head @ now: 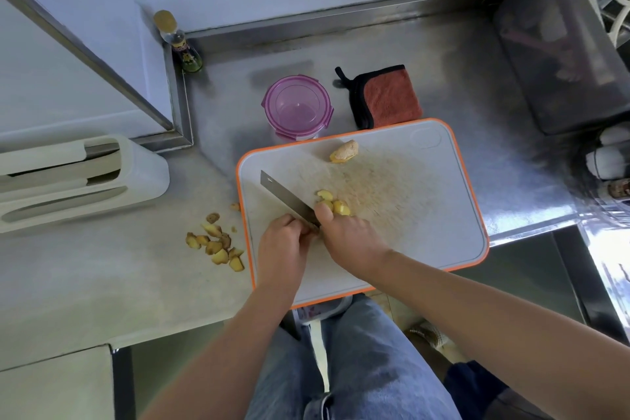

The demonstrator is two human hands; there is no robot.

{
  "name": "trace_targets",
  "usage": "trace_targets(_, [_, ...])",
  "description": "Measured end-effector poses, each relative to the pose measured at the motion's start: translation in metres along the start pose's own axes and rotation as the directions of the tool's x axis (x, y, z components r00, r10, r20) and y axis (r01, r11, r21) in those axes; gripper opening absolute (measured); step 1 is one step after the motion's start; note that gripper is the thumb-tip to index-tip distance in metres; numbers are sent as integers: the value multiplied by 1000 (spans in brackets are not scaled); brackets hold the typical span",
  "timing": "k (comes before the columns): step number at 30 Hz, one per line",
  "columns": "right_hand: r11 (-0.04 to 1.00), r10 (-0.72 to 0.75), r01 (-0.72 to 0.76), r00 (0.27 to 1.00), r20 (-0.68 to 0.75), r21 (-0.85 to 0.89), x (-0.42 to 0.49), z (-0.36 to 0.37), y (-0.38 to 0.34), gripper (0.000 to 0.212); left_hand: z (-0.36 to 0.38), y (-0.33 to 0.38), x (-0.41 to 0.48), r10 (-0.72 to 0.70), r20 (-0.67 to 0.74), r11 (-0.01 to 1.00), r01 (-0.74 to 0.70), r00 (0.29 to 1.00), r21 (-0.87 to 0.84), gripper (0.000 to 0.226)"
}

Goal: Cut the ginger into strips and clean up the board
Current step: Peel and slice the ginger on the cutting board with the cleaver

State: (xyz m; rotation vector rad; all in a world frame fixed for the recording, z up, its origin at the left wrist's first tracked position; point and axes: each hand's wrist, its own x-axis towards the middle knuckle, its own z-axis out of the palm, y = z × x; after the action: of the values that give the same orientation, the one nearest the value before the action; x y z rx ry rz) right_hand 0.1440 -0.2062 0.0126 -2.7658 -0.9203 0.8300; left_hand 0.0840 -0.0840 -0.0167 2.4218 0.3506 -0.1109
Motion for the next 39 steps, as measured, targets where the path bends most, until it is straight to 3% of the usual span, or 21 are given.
trace_targets(5, [987, 27, -21, 999, -35, 159, 0, 1, 11, 35, -2, 1, -1, 15, 2, 1000, -15, 1000, 12, 6])
trace_targets(10, [967, 81, -64, 995, -60, 247, -8, 0, 21, 22, -2, 0, 0, -3, 11, 1000, 2, 1000, 10, 11])
trace_targets(14, [969, 95, -77, 993, -66, 235, -13, -7, 34, 15, -3, 2, 0, -14, 14, 1000, 14, 1000, 7, 11])
trace_targets(19, [983, 3, 19, 993, -119, 181, -15, -11, 25, 13, -3, 3, -1, -14, -6, 1000, 14, 1000, -2, 6])
trace_targets(23, [996, -44, 50, 996, -79, 79, -18, -12, 21, 22, -3, 4, -4, -72, -50, 996, 69, 996, -57, 11])
trace_targets(27, [998, -51, 54, 996, -69, 39, -26, -14, 18, 31, -1, 1, -4, -147, -59, 984, 140, 987, -108, 9])
trace_targets(39, [1000, 10, -10, 1000, -27, -23, -29, -3, 9, 25, -3, 4, -1, -170, -54, 974, 159, 984, -161, 10])
